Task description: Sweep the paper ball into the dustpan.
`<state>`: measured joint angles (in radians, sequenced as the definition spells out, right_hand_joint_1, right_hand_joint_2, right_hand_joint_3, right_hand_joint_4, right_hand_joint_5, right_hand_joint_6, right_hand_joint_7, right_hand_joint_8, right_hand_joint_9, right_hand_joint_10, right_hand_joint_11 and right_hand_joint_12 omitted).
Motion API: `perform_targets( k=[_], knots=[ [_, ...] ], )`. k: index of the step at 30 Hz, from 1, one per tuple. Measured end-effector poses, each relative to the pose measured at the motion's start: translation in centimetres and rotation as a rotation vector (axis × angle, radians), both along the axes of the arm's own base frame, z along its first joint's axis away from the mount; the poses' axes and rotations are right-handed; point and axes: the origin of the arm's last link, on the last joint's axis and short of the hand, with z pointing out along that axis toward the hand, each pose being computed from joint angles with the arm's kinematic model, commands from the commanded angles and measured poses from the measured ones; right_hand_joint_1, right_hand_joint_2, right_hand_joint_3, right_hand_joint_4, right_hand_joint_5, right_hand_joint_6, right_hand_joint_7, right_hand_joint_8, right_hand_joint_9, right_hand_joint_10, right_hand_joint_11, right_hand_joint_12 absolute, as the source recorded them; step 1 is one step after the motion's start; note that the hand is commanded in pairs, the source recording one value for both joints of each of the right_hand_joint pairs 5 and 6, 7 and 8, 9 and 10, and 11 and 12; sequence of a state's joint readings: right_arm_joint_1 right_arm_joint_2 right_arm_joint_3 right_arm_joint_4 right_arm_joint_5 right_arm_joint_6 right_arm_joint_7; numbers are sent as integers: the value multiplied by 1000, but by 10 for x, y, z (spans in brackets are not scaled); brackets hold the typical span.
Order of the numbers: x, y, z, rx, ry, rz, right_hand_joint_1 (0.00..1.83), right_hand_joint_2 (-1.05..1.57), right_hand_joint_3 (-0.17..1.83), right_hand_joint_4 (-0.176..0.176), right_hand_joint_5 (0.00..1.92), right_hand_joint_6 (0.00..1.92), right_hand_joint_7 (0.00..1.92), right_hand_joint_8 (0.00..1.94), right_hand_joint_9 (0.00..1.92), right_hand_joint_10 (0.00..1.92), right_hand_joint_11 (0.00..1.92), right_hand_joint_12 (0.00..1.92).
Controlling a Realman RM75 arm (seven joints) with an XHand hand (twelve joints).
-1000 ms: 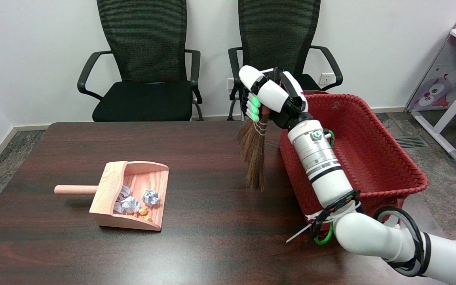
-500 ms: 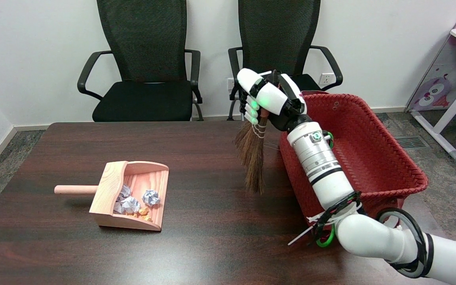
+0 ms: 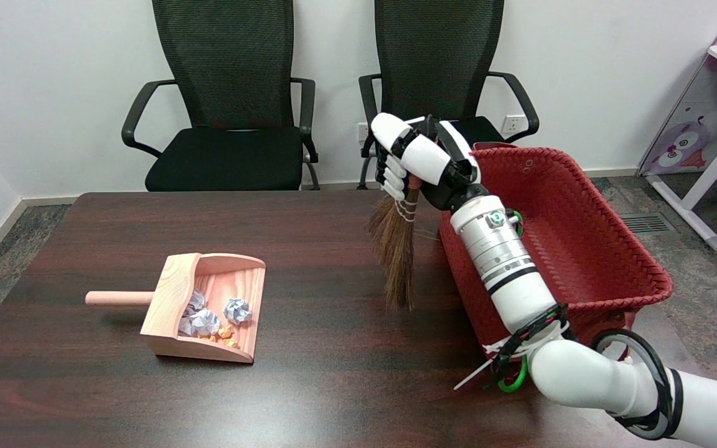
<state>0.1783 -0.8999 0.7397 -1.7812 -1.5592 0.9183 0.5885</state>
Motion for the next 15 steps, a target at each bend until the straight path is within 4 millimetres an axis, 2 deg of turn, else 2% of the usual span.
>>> perform_targets(
  k=[15],
  knots=[
    [0,0,1,-1,-3,-3,1075,1571,1833,15,1920,1920,1920,1920,1920,1920,1920,1920]
  ],
)
